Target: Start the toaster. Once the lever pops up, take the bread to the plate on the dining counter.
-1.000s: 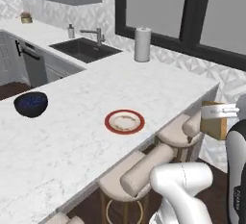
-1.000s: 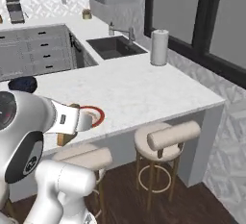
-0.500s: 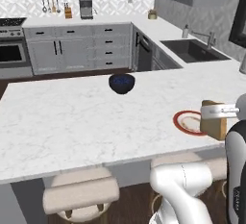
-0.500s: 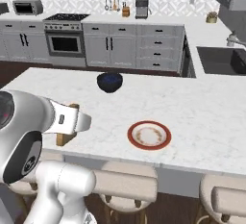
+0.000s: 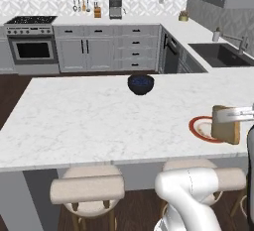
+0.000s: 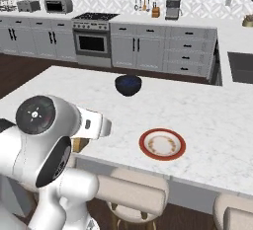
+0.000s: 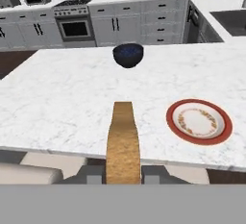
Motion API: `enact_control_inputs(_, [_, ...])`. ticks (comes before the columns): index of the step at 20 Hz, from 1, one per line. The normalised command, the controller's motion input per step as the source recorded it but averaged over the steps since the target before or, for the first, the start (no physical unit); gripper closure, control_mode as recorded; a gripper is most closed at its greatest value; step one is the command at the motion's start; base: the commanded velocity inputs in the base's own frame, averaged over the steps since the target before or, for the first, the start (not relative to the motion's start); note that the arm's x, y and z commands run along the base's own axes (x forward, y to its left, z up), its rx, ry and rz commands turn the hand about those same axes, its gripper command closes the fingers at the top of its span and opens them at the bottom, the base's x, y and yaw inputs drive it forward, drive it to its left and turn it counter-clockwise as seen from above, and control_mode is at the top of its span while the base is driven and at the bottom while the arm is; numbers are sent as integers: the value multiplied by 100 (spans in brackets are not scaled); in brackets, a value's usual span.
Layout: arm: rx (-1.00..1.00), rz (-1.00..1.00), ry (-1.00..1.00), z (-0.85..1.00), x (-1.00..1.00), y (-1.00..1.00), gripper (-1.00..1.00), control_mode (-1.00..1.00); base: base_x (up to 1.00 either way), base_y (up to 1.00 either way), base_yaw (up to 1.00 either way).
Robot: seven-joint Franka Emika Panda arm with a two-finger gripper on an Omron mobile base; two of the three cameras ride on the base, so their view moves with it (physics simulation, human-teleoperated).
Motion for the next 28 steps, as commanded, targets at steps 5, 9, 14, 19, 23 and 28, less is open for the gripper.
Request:
enact_control_inputs(5, [17,4,22,-31,38,-91,100,-100,0,0,0])
enact_control_inputs(9, [21,0,31,-29,82,-94,100,-100,0,0,0])
enact_control_inputs(14, [16,0,24,-32,100,-75,100,-100,0,0,0])
enact_control_inputs(19, [14,0,7,-74,81,-30,100,-100,0,0,0])
enact_control_inputs(23, [14,0,-3,-57,67,-1,100,-100,0,0,0])
enact_control_inputs(28, [6,0,-1,-25,80,-8,100,-100,0,0,0])
